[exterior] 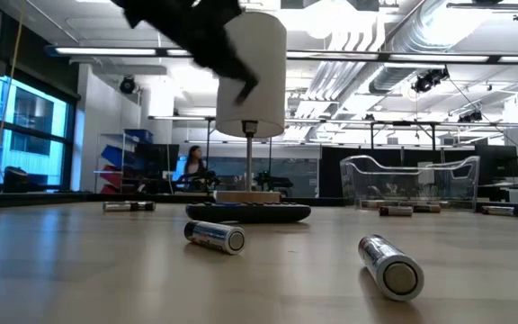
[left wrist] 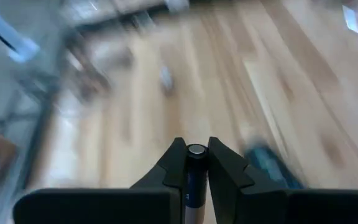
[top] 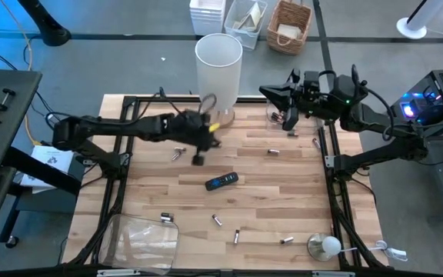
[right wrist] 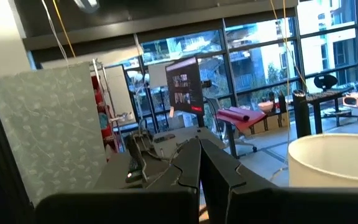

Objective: Sort batteries
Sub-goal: Put the black battery into the top transparent bin, then put the silver battery into the bottom transparent bin

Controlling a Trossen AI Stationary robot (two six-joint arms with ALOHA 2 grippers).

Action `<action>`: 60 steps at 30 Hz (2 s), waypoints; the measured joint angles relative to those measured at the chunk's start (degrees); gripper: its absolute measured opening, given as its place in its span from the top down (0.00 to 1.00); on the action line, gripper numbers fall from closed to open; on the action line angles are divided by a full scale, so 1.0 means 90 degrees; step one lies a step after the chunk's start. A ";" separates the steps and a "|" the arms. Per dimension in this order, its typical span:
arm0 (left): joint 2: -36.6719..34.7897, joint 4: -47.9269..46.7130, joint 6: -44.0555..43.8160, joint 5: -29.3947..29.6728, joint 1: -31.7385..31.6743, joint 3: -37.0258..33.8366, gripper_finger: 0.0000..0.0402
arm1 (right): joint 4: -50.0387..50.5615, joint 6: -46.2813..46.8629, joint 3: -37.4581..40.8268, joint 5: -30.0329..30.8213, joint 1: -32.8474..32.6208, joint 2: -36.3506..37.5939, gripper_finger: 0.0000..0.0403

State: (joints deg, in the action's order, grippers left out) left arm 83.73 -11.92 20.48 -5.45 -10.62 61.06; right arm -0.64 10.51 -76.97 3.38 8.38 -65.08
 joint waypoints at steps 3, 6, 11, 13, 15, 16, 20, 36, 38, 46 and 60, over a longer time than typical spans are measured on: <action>0.0153 0.0357 -0.0276 0.0108 -0.0086 0.0222 0.93 | -0.0146 0.0009 -0.0002 0.0002 0.0000 0.0016 1.00; 0.0216 0.0608 -0.0345 0.0118 -0.0115 0.0305 0.93 | -0.0243 0.0000 -0.0002 0.0002 0.0000 0.0054 1.00; 0.0583 0.2960 -0.0829 0.0107 -0.0148 0.0352 0.93 | -0.0607 -0.0003 -0.0002 0.0002 0.0012 0.0074 1.00; 0.1085 0.3784 -0.1043 0.0179 -0.0154 0.0456 0.93 | -0.0828 -0.0003 -0.0002 0.0002 0.0012 0.0073 1.00; 0.1754 0.4014 -0.1154 0.0301 -0.0156 0.0891 0.93 | -0.1056 -0.0003 -0.0002 0.0002 0.0026 0.0075 1.00; 0.2126 0.4017 -0.1214 0.0369 -0.0156 0.1225 0.93 | -0.1166 -0.0001 -0.0002 0.0002 0.0029 0.0075 1.00; 0.3523 0.4068 -0.1378 0.0767 -0.0216 0.2822 0.93 | -0.1465 0.0125 -0.0002 0.0002 0.0029 0.0075 1.00; 0.6129 0.1496 -0.1511 0.1398 -0.0627 0.6530 0.67 | -0.1583 0.0092 -0.0002 0.0002 0.0029 0.0075 1.00; 0.6000 0.1364 -0.1493 0.1395 -0.0609 0.6530 0.60 | -0.1560 -0.0037 -0.0002 0.0002 0.0029 0.0075 1.00; 0.4570 -0.0997 -0.1724 0.0057 -0.0539 0.6545 0.46 | -0.1483 -0.0173 -0.0002 -0.0056 0.0029 0.0131 1.00; -0.0142 -0.1820 -0.3088 0.0266 0.0052 0.2623 0.56 | 0.3166 0.0751 -0.0010 -0.0004 0.0274 0.0082 0.85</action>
State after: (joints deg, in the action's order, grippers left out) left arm 82.45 -28.30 -7.31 -3.06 -10.16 84.67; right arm 27.86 17.26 -77.06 3.34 10.85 -64.34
